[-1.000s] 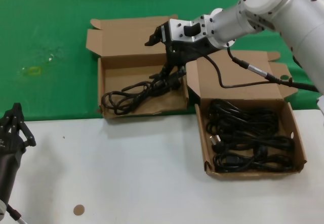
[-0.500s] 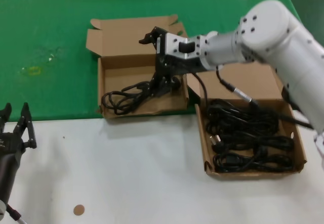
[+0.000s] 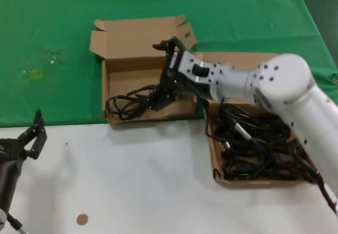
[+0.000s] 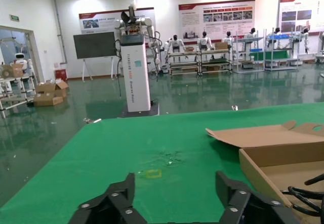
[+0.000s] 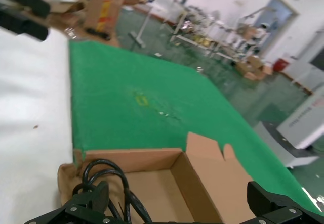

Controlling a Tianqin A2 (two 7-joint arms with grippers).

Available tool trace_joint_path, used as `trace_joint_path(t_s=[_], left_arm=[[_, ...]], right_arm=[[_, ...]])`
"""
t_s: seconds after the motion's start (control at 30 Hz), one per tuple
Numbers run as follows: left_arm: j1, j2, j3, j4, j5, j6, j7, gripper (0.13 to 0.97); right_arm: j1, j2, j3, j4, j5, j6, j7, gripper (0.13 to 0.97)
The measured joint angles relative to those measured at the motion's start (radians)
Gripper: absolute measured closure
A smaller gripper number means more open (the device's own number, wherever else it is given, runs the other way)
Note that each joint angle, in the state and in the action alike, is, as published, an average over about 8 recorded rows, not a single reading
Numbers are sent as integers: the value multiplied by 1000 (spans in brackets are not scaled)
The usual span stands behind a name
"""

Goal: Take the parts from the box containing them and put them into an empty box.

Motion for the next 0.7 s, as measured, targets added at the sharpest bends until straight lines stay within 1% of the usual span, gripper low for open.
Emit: trace_joint_path(t_s=[0.07, 0.17, 0.3, 0.57, 0.6, 0.7], left_arm=[[0, 0, 0, 0, 0, 0, 0, 574], [0, 0, 0, 0, 0, 0, 0, 492], [0, 0, 0, 0, 0, 0, 0, 492], [0, 0, 0, 0, 0, 0, 0, 299], [0, 0, 0, 0, 0, 0, 0, 299], [0, 0, 0, 0, 0, 0, 0, 254]], right_arm=[[-36, 4, 16, 29, 15, 26, 7, 137], [-91, 9, 41, 73, 38, 66, 17, 137], [-164, 17, 74, 132, 68, 119, 30, 134], [-307, 32, 140, 247, 127, 225, 57, 129], [-326, 34, 148, 262, 135, 238, 61, 129], [-380, 39, 173, 306, 157, 278, 71, 129]])
